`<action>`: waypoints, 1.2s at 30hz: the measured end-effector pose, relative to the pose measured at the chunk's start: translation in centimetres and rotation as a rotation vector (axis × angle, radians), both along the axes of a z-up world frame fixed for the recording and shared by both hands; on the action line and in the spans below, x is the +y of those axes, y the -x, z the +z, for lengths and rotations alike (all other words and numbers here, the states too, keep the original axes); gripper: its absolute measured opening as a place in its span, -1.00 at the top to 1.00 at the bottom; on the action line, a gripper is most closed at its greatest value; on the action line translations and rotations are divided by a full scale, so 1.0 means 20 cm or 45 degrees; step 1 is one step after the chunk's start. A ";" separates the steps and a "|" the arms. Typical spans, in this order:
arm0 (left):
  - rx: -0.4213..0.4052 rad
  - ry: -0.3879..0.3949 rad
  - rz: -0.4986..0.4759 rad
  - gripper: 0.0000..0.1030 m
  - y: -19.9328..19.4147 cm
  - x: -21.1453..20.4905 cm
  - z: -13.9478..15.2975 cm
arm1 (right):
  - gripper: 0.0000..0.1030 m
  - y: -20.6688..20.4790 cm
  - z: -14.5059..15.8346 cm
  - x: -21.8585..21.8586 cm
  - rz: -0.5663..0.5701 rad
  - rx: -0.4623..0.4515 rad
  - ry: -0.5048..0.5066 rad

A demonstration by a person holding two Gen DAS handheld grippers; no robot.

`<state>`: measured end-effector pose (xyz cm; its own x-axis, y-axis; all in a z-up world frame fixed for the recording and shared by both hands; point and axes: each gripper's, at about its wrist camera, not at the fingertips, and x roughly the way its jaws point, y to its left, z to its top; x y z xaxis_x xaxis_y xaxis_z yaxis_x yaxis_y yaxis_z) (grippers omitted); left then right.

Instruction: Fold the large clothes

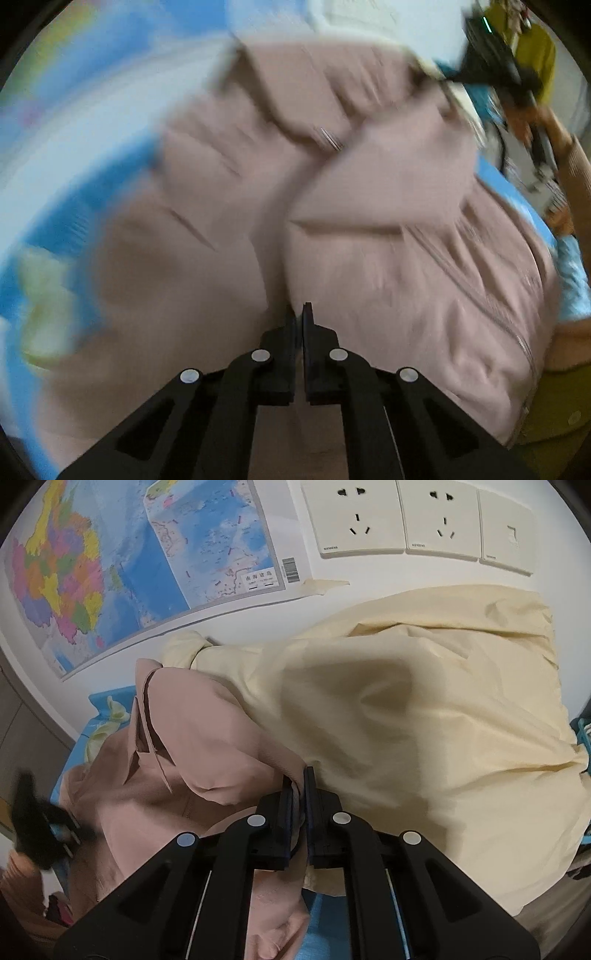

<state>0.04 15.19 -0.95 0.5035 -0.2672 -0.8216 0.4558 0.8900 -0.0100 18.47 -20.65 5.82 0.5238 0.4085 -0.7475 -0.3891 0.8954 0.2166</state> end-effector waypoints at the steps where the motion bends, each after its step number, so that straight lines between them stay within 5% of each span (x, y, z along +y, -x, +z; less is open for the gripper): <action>1: -0.031 0.004 0.043 0.94 -0.03 0.06 0.06 | 0.88 0.00 0.00 0.00 -0.007 -0.002 -0.007; 4: -0.063 -0.042 0.090 0.77 -0.10 0.14 0.13 | 0.87 -0.01 0.00 0.00 -0.018 -0.002 -0.011; 7: -0.062 -0.186 0.148 0.30 -0.17 0.14 0.06 | 0.63 0.02 0.02 0.00 -0.066 -0.042 0.012; 8: -0.014 -0.178 0.168 0.05 -0.20 0.16 0.02 | 0.42 0.04 0.03 0.01 -0.075 -0.068 0.021; 10: 0.082 -0.064 0.150 -0.07 -0.21 0.23 -0.01 | 0.05 0.13 0.08 0.02 -0.093 -0.164 0.032; 13: 0.067 0.005 0.080 -0.32 -0.13 0.23 -0.03 | 0.03 0.29 0.15 0.08 0.000 -0.287 0.017; 16: 0.039 -0.043 0.043 -0.35 -0.09 0.20 -0.06 | 0.04 0.41 0.14 0.23 0.185 -0.318 0.017; 21: 0.051 -0.131 0.075 0.48 -0.19 0.15 -0.16 | 0.11 0.46 -0.08 0.60 0.473 -0.236 0.148; 24: 0.009 -0.168 0.112 0.59 -0.23 0.13 -0.18 | 0.14 0.42 -0.27 0.74 0.532 -0.175 0.272; 29: -0.019 -0.175 0.202 0.52 -0.30 0.17 -0.16 | 0.37 0.23 -0.47 0.74 0.371 -0.157 0.475; 33: -0.047 -0.055 0.212 -0.08 -0.25 0.29 -0.06 | 0.35 0.18 -0.43 0.68 0.299 -0.112 0.385; 36: -0.062 0.015 0.168 -0.26 -0.15 0.35 -0.01 | 0.15 0.25 -0.31 0.66 0.335 -0.151 0.286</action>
<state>2.98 22.19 -1.10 0.5739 -0.2055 -0.7927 0.3348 0.9423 -0.0019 13.43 -7.40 -0.45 0.5110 0.3735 -0.7742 -0.6229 0.7815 -0.0342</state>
